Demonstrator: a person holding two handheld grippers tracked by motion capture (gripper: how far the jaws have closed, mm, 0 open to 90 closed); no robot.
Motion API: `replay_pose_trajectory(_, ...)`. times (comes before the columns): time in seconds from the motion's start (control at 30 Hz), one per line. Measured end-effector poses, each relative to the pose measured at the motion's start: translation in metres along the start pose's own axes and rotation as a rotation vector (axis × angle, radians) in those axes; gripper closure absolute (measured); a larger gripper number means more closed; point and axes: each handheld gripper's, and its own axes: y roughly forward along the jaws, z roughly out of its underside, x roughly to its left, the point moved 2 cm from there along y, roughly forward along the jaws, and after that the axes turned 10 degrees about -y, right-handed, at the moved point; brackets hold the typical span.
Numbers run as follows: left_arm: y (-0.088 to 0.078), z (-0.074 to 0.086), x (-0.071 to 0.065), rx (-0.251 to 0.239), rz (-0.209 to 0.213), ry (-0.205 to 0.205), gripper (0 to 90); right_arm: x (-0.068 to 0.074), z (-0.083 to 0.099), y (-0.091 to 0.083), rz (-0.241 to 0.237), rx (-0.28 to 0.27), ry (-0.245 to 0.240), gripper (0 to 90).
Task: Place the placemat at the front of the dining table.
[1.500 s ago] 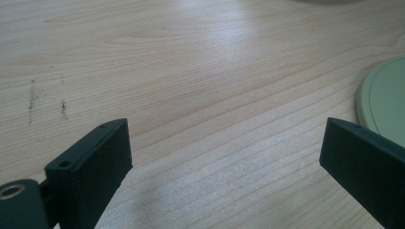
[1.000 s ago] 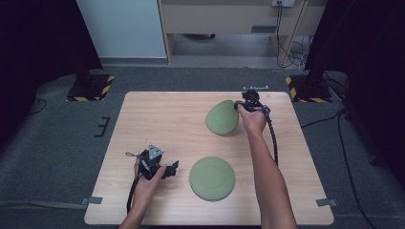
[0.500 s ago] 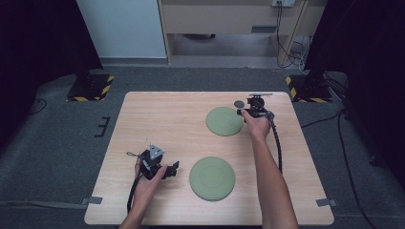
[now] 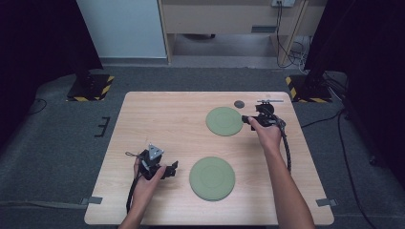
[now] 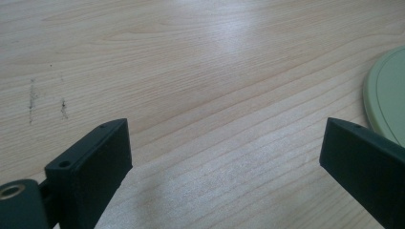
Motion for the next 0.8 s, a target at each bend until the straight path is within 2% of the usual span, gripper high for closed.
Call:
replay_pose_trajectory(0.37,0.001,0.001,-0.002,0.009,-0.002,0.011,3.0,-0.004,0.035,-0.035,-0.032,-0.017,-0.008,15.6)
replay_pose_trajectory(0.43,0.001,0.001,-0.002,0.006,-0.002,0.006,3.0,-0.005,0.042,-0.039,-0.027,-0.016,-0.012,15.2)
replay_pose_trajectory(0.8,0.003,0.001,0.001,0.016,-0.006,0.007,3.0,0.000,0.074,-0.049,-0.060,-0.004,-0.018,11.5)
